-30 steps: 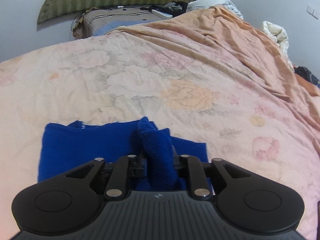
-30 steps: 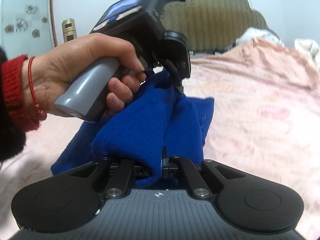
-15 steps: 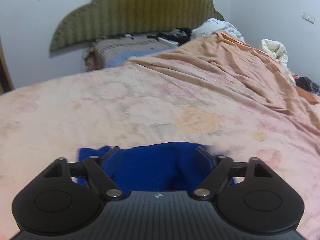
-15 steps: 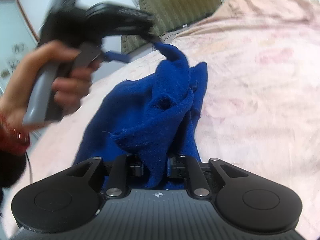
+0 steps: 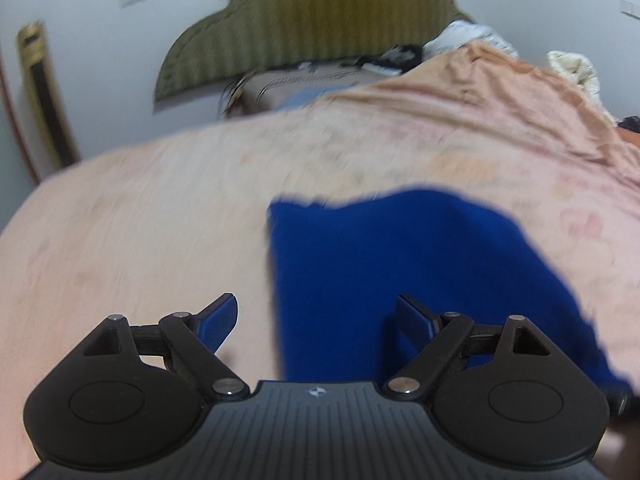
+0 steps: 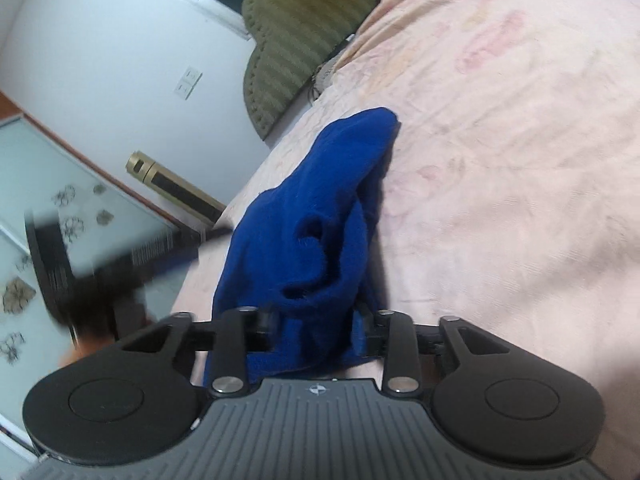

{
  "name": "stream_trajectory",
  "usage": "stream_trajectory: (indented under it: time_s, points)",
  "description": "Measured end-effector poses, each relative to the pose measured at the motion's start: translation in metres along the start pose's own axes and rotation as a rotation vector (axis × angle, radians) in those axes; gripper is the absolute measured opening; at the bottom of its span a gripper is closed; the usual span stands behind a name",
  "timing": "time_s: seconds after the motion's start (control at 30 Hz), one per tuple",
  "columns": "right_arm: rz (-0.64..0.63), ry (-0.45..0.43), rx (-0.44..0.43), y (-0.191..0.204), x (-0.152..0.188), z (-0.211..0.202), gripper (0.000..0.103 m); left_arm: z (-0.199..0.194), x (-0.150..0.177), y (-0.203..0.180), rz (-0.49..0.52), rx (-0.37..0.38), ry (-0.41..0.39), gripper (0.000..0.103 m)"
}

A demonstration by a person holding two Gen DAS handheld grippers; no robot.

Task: Fold small clothes

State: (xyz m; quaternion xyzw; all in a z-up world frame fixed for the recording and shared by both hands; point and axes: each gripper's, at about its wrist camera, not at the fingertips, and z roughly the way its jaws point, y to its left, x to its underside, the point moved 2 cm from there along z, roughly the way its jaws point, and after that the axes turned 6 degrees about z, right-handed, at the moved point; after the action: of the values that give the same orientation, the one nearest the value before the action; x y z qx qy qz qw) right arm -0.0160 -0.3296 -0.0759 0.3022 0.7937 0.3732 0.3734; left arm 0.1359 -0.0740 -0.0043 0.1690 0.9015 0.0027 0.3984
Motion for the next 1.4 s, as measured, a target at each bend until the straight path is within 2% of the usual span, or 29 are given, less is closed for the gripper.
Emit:
stream_trajectory:
  time_s: [0.1, 0.2, 0.63, 0.9, 0.93, 0.97, 1.13, 1.2, 1.27, 1.4]
  points:
    - [-0.029, -0.002, 0.035, 0.003, 0.001, 0.004, 0.023, -0.002, 0.023, 0.011, -0.062, 0.018, 0.032, 0.087]
    - [-0.055, 0.002, 0.067, 0.005, 0.003, 0.009, 0.019, -0.006, 0.032, 0.016, -0.094, 0.03, 0.037, 0.087]
    - [-0.09, 0.013, 0.107, 0.01, 0.007, 0.007, 0.015, -0.014, 0.033, 0.016, -0.09, 0.023, 0.036, 0.087]
    - [-0.103, 0.011, 0.127, 0.009, 0.007, 0.002, 0.013, -0.024, 0.034, 0.017, -0.062, -0.016, 0.016, 0.087]
    - [-0.091, 0.012, 0.123, 0.007, 0.007, 0.002, 0.014, -0.025, 0.036, 0.018, -0.065, -0.012, 0.016, 0.087]
    - [-0.077, 0.015, 0.121, 0.005, 0.006, 0.001, 0.022, -0.025, 0.037, 0.018, -0.069, -0.008, 0.018, 0.087]
    - [-0.123, 0.013, 0.121, 0.012, 0.006, -0.01, 0.03, -0.03, 0.044, 0.016, -0.071, 0.03, 0.025, 0.087]
    - [-0.153, -0.01, 0.135, 0.017, 0.005, -0.017, 0.037, -0.03, 0.049, 0.015, -0.072, 0.063, 0.036, 0.087]
    - [-0.159, -0.034, 0.146, 0.016, 0.002, -0.021, 0.049, -0.03, 0.055, 0.015, -0.087, 0.096, 0.048, 0.087]
    - [-0.129, -0.018, 0.152, 0.006, -0.007, -0.015, 0.052, -0.023, 0.065, 0.019, -0.132, 0.191, 0.072, 0.087]
